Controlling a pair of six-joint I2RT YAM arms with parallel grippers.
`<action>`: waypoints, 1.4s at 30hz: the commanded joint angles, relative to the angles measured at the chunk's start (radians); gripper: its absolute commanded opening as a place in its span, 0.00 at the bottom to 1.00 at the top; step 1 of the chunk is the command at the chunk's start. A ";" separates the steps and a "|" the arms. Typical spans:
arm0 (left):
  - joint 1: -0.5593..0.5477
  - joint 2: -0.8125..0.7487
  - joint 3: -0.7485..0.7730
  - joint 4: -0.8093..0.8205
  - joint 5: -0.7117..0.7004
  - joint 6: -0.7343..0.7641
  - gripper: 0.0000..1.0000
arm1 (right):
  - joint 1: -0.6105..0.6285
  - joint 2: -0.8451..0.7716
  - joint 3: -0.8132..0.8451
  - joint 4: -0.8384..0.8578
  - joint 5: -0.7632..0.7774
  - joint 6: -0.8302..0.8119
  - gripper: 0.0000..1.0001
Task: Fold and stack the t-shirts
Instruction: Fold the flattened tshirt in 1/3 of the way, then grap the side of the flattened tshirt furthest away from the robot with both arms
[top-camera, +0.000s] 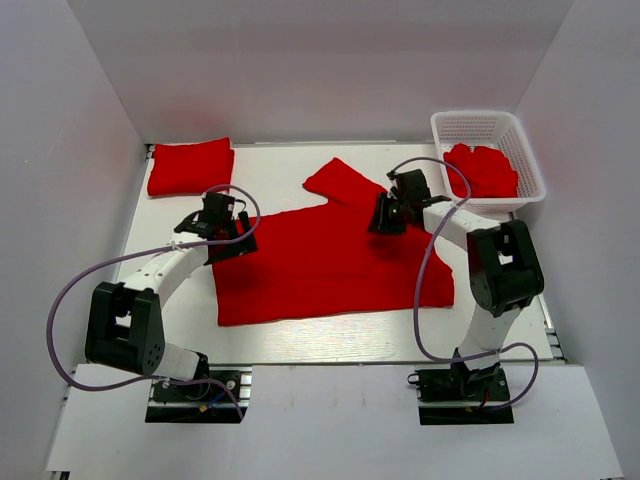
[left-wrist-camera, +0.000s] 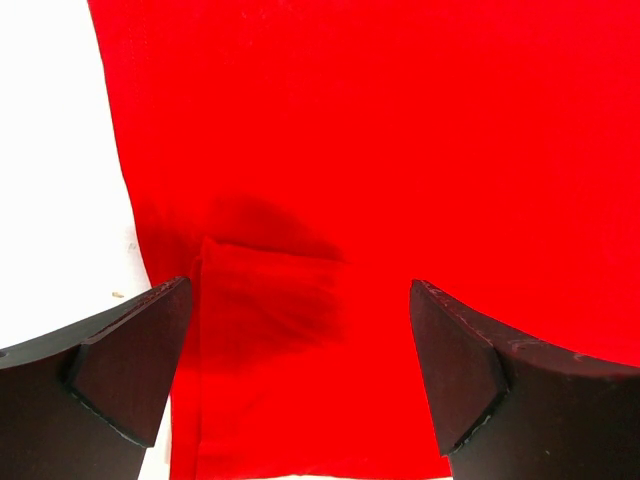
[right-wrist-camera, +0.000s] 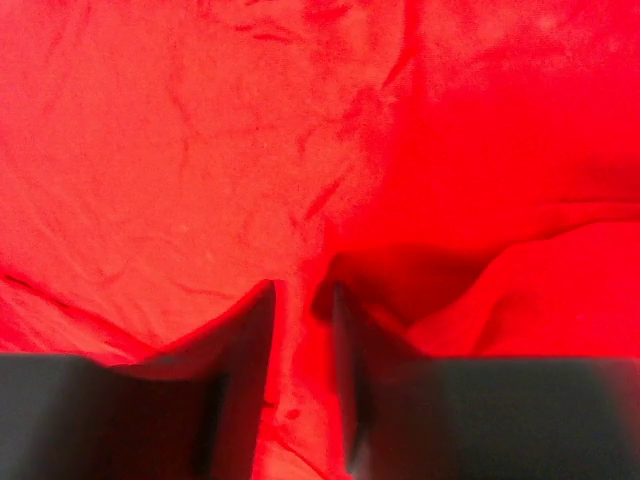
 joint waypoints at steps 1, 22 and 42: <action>0.005 -0.012 0.045 -0.009 -0.026 0.007 1.00 | 0.011 0.025 0.073 -0.044 0.013 -0.033 0.43; 0.036 0.031 0.115 0.015 -0.184 -0.039 1.00 | 0.017 0.330 0.692 -0.156 0.048 -0.275 0.90; 0.230 0.290 0.224 0.162 -0.086 -0.048 1.00 | 0.068 0.838 1.205 0.282 0.128 -0.303 0.90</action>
